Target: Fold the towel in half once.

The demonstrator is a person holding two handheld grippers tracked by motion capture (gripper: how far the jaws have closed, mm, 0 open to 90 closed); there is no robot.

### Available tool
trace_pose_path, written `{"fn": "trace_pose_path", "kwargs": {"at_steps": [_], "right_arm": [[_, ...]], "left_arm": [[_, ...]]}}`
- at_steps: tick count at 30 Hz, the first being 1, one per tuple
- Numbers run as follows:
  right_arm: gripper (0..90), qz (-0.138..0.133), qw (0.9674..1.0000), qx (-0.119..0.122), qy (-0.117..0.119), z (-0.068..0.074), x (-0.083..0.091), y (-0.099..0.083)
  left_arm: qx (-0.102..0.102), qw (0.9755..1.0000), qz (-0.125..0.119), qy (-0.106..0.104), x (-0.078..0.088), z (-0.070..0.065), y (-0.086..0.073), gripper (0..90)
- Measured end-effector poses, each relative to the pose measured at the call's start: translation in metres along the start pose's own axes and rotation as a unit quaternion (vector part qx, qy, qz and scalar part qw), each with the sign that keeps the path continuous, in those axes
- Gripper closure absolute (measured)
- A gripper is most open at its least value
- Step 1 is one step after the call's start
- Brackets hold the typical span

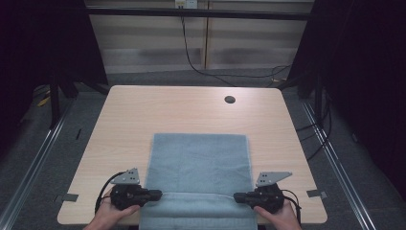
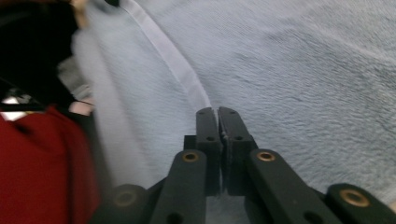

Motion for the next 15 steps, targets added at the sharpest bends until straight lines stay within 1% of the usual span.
{"fn": "trace_pose_path", "kwargs": {"at_steps": [2,3,4,5,6,7,8,9,10,11,12,13,14,15], "right_arm": [[87.6,-0.005,0.9999,0.001,0.013,0.012,0.007,-0.001],[86.0,-0.006,0.9998,0.002,0.019,0.019,0.01,-0.002],[85.2,-0.008,0.9995,0.003,0.03,0.027,0.012,-0.004],[83.5,-0.008,0.9994,0.005,0.034,0.033,0.015,-0.006],[80.5,-0.009,0.9994,0.007,0.032,0.037,0.016,-0.006],[79.3,-0.012,0.9994,0.01,0.032,0.039,0.018,-0.006],[78.1,-0.016,0.9992,0.013,0.033,0.04,0.019,-0.004],[76.5,-0.02,0.9993,0.015,0.027,0.038,0.019,-0.001],[76.3,-0.025,0.9993,0.014,0.024,0.034,0.019,0.003],[76.2,-0.029,0.9992,0.012,0.023,0.03,0.018,0.007],[75.8,-0.032,0.9992,0.013,0.02,0.025,0.017,0.011],[75.6,-0.035,0.9992,0.013,0.016,0.02,0.014,0.015],[74.9,-0.034,0.9993,0.011,0.013,0.015,0.011,0.018],[73.8,-0.036,0.9992,0.012,0.009,0.007,0.008,0.021]], "left_arm": [[-0.007,0.9997,-0.014,-0.019,0.006,-0.015,0.0,84.9],[-0.006,0.999,-0.019,-0.039,0.009,-0.024,0.0,83.3],[-0.007,0.9984,-0.022,-0.051,0.01,-0.031,0.0,82.8],[-0.01,0.9981,-0.026,-0.055,0.012,-0.036,0.0,81.3],[-0.008,0.9977,-0.032,-0.059,0.012,-0.04,0.001,77.2],[-0.006,0.9977,-0.035,-0.058,0.012,-0.04,0.004,71.6],[-0.006,0.9977,-0.036,-0.057,0.01,-0.039,0.006,68.9],[-0.004,0.9978,-0.038,-0.055,0.009,-0.035,0.01,66.7],[0.005,0.9974,-0.046,-0.055,0.006,-0.031,0.016,64.8],[0.004,0.9976,-0.048,-0.05,0.004,-0.026,0.021,62.7],[-0.001,0.9979,-0.045,-0.046,0.001,-0.02,0.026,61.9],[-0.005,0.9982,-0.046,-0.037,-0.002,-0.012,0.03,61.6],[0.005,0.9986,-0.047,-0.024,-0.006,-0.002,0.034,61.2],[0.009,0.9989,-0.043,-0.017,-0.011,0.008,0.037,60.9]]}}
Point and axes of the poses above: each handheld gripper's, and its own axes: x roughly backward along the jaws, y roughly out of its top, z roughly to its left, the point moved 10 cm from there along -x, roughly forward along the jaws, and after that the axes turned 11 degrees about -z, right-handed, at the moved point
